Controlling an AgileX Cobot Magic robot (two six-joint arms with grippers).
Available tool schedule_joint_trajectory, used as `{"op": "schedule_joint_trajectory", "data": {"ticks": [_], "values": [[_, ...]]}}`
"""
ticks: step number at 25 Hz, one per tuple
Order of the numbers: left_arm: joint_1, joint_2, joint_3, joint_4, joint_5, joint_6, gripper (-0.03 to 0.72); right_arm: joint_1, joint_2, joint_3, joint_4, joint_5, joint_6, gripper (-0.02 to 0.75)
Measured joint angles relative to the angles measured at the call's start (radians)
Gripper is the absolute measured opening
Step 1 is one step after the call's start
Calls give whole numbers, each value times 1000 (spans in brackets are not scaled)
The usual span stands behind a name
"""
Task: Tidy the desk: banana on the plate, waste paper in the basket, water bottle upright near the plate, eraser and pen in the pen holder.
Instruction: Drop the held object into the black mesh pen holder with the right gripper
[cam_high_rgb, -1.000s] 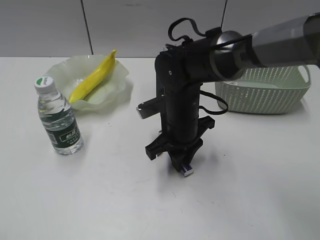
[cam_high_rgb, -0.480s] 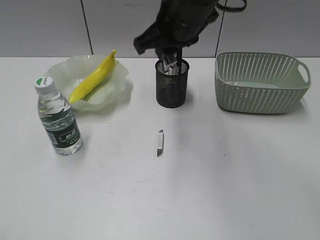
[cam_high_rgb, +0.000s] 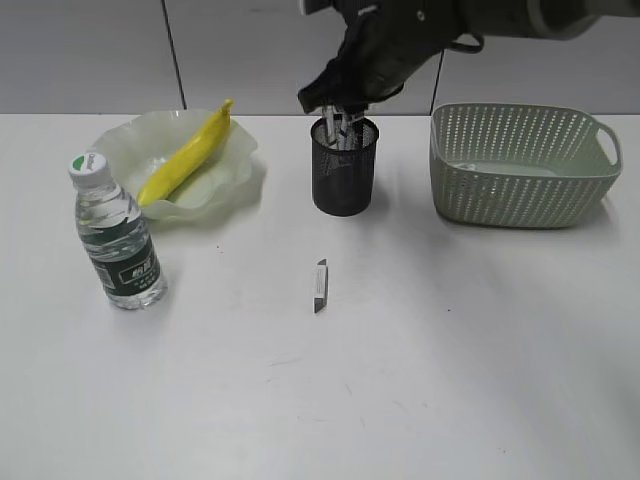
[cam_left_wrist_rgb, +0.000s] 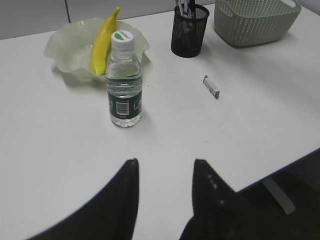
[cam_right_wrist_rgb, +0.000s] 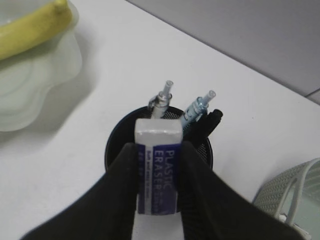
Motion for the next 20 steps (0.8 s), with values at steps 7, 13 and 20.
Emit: {"op": "schedule_joint_trajectory", "data": {"ticks": [7,13,20], "values": [[0,0,0,0,0,3,269,-5,66,0,12,-96,1,299],[0,0,0,0,0,4,269,-5,62,1,11,-63,1,475],[0,0,0,0,0,4,269,-4,-88,2,32,338,-1,487]]}}
